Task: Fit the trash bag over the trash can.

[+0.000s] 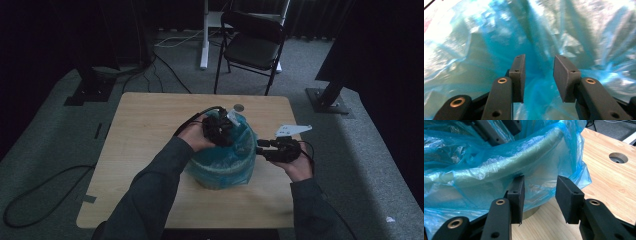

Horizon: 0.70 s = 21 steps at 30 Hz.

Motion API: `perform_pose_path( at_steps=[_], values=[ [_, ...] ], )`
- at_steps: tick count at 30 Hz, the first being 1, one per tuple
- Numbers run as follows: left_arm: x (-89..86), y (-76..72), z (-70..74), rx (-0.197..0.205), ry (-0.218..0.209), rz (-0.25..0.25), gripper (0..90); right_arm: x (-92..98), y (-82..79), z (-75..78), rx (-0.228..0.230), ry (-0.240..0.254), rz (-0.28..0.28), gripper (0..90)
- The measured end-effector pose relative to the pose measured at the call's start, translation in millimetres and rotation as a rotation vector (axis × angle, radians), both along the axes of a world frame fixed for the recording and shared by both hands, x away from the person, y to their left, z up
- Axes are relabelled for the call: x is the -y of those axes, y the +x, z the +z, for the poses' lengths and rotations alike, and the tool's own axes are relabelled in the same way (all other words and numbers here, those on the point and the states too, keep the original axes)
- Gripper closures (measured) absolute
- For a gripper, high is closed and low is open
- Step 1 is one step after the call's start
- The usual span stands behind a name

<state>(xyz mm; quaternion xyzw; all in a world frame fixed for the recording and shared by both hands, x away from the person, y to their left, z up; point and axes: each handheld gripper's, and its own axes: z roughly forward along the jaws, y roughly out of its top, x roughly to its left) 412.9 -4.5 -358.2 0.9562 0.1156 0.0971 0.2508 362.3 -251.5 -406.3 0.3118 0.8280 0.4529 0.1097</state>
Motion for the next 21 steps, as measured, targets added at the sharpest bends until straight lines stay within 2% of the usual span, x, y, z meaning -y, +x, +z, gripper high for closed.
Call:
perform_pose_path(
  at_steps=[4, 5, 11, 14, 21],
  values=[
    [4.3, 3.0, -5.7, -0.018, 0.044, 0.004, 62.0, -0.3, 0.1, -0.3, -0.002, -0.003, 0.000, 58.5],
    [6.7, 2.7, -8.0, -0.022, 0.060, -0.005, 62.0, -0.2, 0.1, -0.3, -0.002, -0.002, 0.001, 58.5],
    [15.5, -2.0, -15.5, -0.046, 0.094, -0.050, 61.7, 1.0, -0.2, 0.3, -0.001, 0.004, -0.002, 58.5],
    [20.3, -7.7, -19.1, -0.056, 0.131, -0.089, 61.2, 1.1, -0.2, 0.2, -0.003, 0.005, -0.003, 58.5],
    [25.0, -14.8, -22.5, -0.077, 0.143, -0.147, 60.4, 0.3, 0.1, -0.6, -0.004, 0.002, -0.002, 58.4]
  ],
)
